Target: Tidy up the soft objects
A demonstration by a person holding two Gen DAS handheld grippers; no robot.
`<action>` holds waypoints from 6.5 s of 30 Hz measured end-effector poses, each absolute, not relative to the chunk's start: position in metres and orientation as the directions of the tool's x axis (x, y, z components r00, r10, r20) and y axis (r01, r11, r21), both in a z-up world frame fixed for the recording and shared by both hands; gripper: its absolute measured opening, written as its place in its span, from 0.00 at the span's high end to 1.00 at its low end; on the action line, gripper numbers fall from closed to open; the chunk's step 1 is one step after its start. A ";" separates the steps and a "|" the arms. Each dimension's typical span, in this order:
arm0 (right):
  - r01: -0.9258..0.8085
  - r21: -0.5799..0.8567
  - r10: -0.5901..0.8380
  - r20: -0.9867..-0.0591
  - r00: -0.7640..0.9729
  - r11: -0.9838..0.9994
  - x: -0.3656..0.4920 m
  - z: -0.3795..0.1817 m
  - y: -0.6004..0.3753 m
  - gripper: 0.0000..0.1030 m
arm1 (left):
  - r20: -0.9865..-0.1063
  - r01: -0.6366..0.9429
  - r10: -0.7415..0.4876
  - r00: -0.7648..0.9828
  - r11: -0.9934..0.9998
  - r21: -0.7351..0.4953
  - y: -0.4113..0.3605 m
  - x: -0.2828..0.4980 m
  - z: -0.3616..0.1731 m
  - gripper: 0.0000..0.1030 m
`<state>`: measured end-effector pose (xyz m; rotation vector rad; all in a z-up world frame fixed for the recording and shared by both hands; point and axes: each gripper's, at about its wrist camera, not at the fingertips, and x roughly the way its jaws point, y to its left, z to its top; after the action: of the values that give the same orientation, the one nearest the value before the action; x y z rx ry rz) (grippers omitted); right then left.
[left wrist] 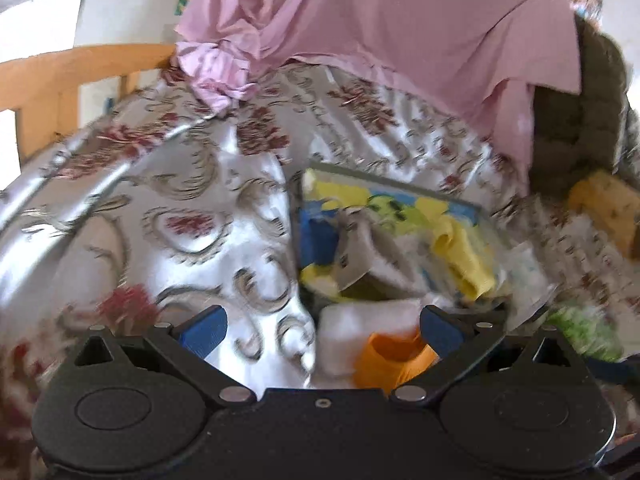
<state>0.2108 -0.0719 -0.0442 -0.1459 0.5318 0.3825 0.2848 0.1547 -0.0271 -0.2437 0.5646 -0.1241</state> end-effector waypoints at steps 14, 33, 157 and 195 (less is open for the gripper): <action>-0.515 -0.067 0.363 -0.633 0.684 0.854 0.275 -0.059 -0.022 0.00 | -0.505 0.248 -0.525 0.685 0.820 -0.516 0.169 0.349 -0.055 0.03; -0.538 0.007 0.386 -0.704 0.596 0.843 0.318 -0.071 -0.010 0.00 | -0.619 0.268 -0.581 0.528 0.806 -0.528 0.145 0.397 -0.074 0.02; -0.094 0.174 0.170 -0.497 0.851 0.980 0.386 0.018 -0.166 0.13 | -0.567 -0.047 -0.205 0.797 0.916 -0.398 0.073 0.423 0.019 0.24; -0.142 0.070 0.156 -0.293 0.943 0.987 0.123 0.075 -0.185 0.00 | -0.318 0.024 -0.094 0.944 0.976 -0.217 0.038 0.157 0.069 0.01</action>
<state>0.1231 -0.1846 0.0751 0.0484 0.3029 0.1521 0.1574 0.0381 0.0688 -0.2125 0.3328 -0.0603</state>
